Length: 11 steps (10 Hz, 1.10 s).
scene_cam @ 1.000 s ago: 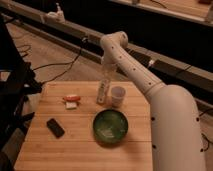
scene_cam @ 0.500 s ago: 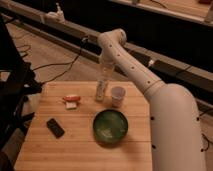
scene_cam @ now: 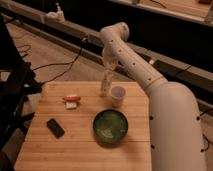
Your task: Stand the bottle upright
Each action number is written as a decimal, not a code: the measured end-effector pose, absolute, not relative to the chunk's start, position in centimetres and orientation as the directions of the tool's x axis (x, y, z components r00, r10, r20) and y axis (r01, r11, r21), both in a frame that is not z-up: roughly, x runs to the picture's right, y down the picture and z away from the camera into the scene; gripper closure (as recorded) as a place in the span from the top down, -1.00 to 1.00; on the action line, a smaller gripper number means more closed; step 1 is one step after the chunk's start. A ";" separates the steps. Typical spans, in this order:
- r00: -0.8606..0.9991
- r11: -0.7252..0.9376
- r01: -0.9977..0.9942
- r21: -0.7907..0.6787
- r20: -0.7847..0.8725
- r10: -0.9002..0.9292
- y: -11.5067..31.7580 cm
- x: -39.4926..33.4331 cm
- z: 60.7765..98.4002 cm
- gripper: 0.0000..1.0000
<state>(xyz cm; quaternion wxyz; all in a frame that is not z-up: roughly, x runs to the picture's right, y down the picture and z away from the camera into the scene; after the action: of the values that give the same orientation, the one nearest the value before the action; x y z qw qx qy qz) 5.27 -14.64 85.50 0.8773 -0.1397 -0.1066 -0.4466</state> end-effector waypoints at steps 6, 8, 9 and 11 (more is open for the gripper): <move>0.578 0.562 0.813 -0.149 0.312 -0.754 -14.6 5.2 85.5 -1.00; 0.585 0.566 0.810 -0.154 0.285 -0.759 -15.1 6.1 85.8 -1.00; 0.596 0.575 0.802 -0.158 0.264 -0.758 -15.3 7.0 86.2 -1.00; 0.613 0.589 0.790 -0.169 0.238 -0.754 -15.3 8.5 86.8 -1.00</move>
<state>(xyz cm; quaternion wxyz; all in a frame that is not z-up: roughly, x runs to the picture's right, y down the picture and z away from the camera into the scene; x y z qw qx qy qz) 8.48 -15.30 86.81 0.8885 -0.1294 -0.0707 -0.4344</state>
